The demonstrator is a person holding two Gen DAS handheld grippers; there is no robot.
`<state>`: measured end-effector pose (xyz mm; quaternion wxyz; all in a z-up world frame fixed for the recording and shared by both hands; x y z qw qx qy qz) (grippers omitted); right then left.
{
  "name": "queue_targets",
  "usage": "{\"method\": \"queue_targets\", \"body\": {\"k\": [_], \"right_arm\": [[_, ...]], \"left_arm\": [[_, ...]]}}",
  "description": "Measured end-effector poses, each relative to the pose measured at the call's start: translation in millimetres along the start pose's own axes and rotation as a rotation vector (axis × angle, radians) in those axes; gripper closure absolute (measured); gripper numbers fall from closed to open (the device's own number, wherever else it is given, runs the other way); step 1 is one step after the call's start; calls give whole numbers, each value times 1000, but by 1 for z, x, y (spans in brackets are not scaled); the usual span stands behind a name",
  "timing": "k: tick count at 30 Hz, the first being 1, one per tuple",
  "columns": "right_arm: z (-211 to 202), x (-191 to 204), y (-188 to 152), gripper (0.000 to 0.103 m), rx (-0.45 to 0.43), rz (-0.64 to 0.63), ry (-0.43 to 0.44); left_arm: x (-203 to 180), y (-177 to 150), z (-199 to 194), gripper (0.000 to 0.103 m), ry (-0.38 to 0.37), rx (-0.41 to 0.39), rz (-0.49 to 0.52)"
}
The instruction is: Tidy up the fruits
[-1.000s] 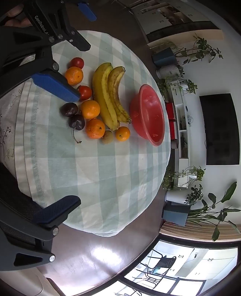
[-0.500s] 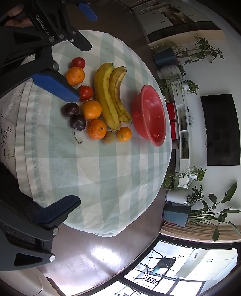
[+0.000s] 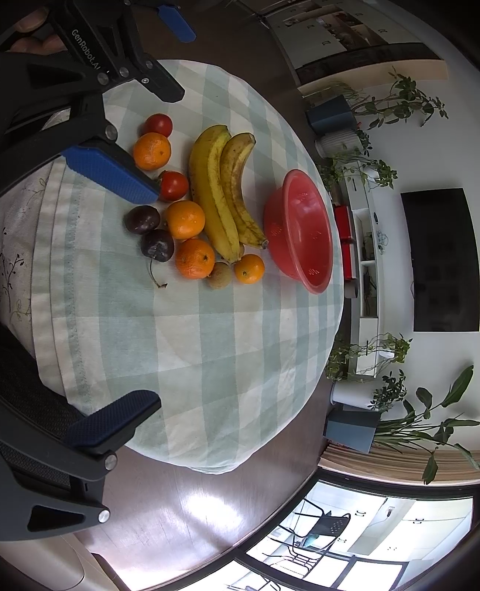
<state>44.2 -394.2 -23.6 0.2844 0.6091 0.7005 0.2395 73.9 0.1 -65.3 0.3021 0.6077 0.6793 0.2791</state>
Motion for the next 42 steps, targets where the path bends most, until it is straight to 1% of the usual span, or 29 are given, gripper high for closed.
{"method": "queue_targets", "body": {"k": [34,42], "right_arm": [[2,0,-3,0,5,-3,-1],[3,0,-4,0,6,-3,-1]], "left_arm": [[-2,-4,0,0,-6,10,-5],[-5,-17,4,0,-5,12,-6]]}}
Point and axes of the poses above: each gripper's, at about its wrist camera, not at the fingertips, and z roughly the way its jaws point, x to its left, y to its top, the point moved 10 cm from there along z, roughly the way its jaws point, and after that the axes turned 13 degrees about -z, right-handed, at the moved point
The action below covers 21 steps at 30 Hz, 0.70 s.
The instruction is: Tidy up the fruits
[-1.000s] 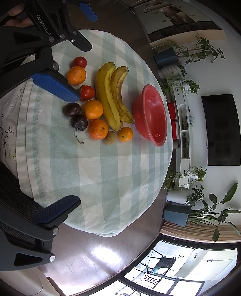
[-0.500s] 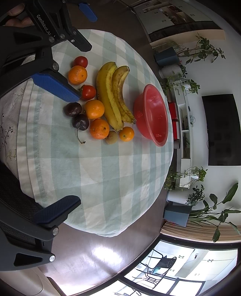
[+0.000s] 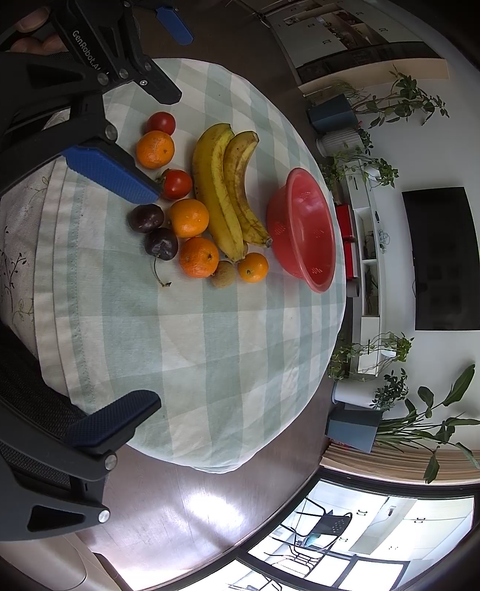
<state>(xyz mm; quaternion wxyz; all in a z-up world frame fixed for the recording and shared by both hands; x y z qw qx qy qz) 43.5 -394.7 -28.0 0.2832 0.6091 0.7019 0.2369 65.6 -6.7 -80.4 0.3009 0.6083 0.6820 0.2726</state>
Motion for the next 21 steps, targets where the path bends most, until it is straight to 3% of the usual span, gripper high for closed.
{"method": "queue_targets", "body": {"k": [15,21], "right_arm": [[1,0,1,0,3,-1,2],[4,2,-4,0,7,0,10]], "left_arm": [[1,2,1,0,-3,4,-1],[2,-17,9,0,-9,9,6]]}}
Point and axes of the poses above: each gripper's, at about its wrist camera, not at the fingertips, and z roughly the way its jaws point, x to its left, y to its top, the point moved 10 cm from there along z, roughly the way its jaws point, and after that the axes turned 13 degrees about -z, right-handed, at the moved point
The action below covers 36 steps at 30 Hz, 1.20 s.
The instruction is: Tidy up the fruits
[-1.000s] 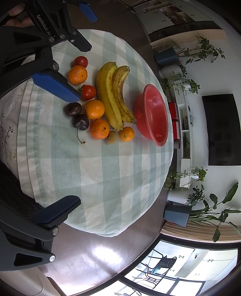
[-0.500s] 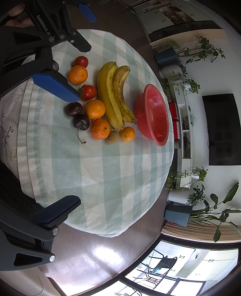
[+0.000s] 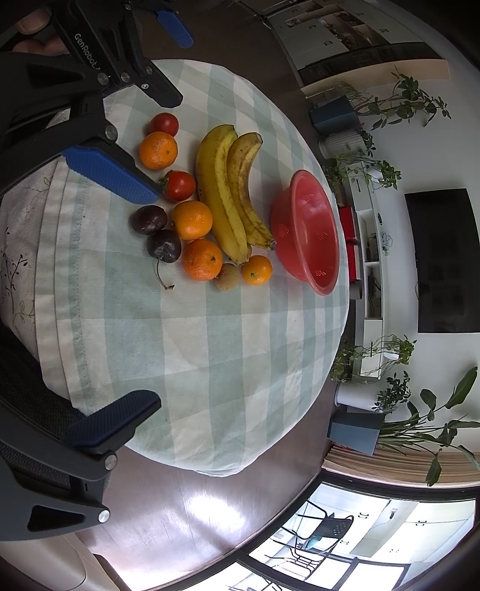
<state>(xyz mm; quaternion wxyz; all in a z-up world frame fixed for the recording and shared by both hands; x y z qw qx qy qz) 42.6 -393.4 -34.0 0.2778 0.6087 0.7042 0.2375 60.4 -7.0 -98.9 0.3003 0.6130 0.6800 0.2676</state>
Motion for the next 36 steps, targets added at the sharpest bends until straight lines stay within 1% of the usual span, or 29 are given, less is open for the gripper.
{"method": "queue_targets", "body": {"k": [3,4,5,6,8,9,11,12,13,15,17,19,21,23,25,26,27,28,29,30,31,32,34,35,36], "right_arm": [[-1,0,0,0,0,2,2],[4,3,-6,0,0,6,7],[5,3,-8,0,-2,17,22],[5,4,-9,0,-4,24,32],[4,5,-11,0,-14,55,80],[4,4,-11,0,-19,77,111],[2,7,-12,0,-31,106,171],[0,9,-11,0,-45,115,205],[-2,10,-9,0,-62,121,232],[-8,14,-6,0,-96,119,269],[-15,21,-1,0,-126,95,305],[-18,25,2,0,-139,71,328],[-18,26,2,0,-143,71,354],[-15,24,1,0,-130,98,378],[-10,20,-1,0,-111,134,410],[-8,17,-2,0,-103,154,424],[-6,15,-3,0,-99,172,436],[-6,14,-3,0,-97,185,447],[-6,14,-3,0,-98,194,460],[-5,13,-2,0,-97,198,470],[-4,14,-2,0,-99,199,479],[-5,15,-1,0,-104,201,486],[-7,19,3,0,-125,196,507],[-9,21,5,0,-145,189,515],[-12,23,8,0,-175,179,515]], "left_arm": [[2,-5,1,0,-8,-1,-1],[4,-7,0,0,-25,1,-12],[5,-8,0,0,-47,7,-18],[5,-10,-1,0,-83,15,-21],[-1,-16,-3,0,-166,39,3],[-3,-22,-3,0,-178,57,19],[1,-26,-4,0,-154,61,41],[1,-34,-6,0,-146,71,57],[0,-41,-5,0,-145,100,73],[1,-48,-1,0,-159,161,76],[-2,-51,0,0,-203,194,75],[0,-49,11,0,-204,226,81],[2,-46,12,0,-209,231,85],[8,-37,17,0,-209,228,87],[14,-22,26,0,-231,234,90],[14,-19,27,0,-261,239,95],[12,-16,28,0,-298,247,112],[8,-17,29,0,-331,268,152],[3,-19,30,0,-353,277,205],[-1,-21,30,0,-360,261,268],[-3,-20,28,0,-346,218,331],[-5,-19,26,0,-329,195,366],[-9,-16,22,0,-332,186,398],[-8,-13,24,0,-309,190,401],[-4,-10,29,0,-275,213,385]]}}
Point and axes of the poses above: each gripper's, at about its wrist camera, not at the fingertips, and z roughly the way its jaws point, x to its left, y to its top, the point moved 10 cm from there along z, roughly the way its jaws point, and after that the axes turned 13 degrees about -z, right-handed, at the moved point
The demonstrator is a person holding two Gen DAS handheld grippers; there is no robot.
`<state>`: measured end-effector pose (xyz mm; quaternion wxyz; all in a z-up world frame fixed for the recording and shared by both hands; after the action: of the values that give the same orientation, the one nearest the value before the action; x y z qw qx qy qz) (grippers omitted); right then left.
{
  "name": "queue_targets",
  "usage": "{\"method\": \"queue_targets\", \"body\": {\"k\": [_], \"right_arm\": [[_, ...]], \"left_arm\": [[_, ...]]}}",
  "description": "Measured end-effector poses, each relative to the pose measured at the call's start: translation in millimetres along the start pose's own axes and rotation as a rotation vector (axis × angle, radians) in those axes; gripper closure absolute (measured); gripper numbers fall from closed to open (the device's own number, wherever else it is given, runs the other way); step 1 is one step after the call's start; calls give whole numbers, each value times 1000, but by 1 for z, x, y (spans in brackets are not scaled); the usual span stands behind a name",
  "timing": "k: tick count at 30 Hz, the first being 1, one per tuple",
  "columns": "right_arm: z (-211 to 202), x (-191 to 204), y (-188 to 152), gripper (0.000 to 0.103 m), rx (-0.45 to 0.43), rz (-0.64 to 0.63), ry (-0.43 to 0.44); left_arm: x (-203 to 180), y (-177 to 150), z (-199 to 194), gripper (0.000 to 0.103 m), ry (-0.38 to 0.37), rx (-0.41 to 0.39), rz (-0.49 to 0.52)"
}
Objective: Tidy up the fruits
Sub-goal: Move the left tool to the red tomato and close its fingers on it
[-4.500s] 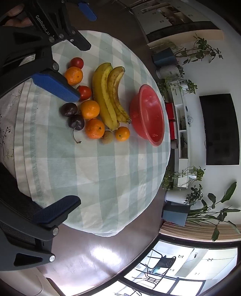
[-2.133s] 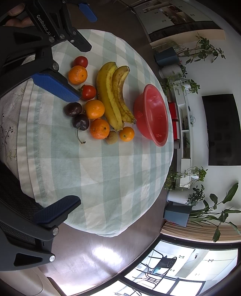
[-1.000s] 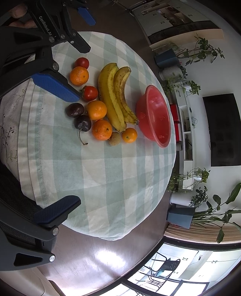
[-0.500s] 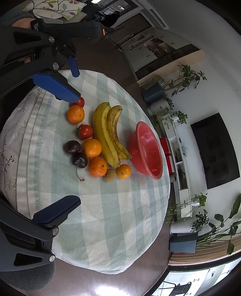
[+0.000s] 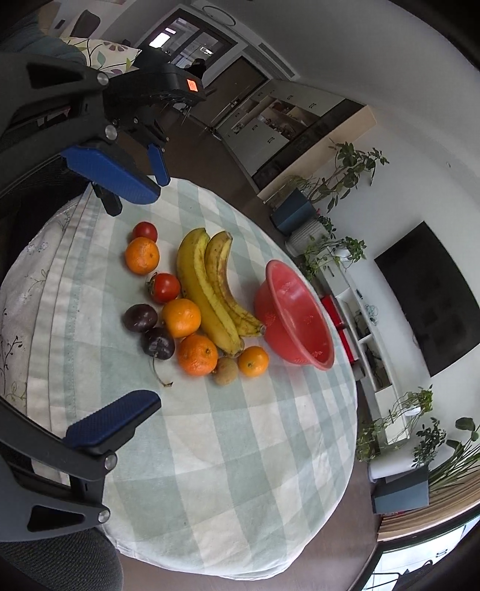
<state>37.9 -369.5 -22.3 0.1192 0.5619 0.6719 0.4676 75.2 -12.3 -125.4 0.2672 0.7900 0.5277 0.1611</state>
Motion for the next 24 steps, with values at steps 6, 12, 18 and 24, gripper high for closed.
{"method": "queue_targets", "body": {"k": [6,12,18,24], "right_arm": [[2,14,4,1,8,-124,-10],[6,6,1,9,76,-161,-61],[11,5,-8,11,108,-151,-62],[9,0,-7,13,86,-122,-60]], "left_arm": [[12,19,8,0,-54,39,-24],[-11,18,19,11,-171,91,154],[-25,6,34,45,-252,186,277],[-32,0,41,59,-286,220,333]]}}
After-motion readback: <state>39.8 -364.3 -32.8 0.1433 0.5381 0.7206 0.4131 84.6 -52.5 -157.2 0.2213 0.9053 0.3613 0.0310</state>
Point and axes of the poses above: each gripper's, at about its wrist camera, not at the fingertips, and z roughly the way its jaws point, x to its left, y to its top, the point moved 10 cm from there along z, roughly the way its jaws point, and after that the axes turned 13 degrees about -z, right-handed, at the moved point
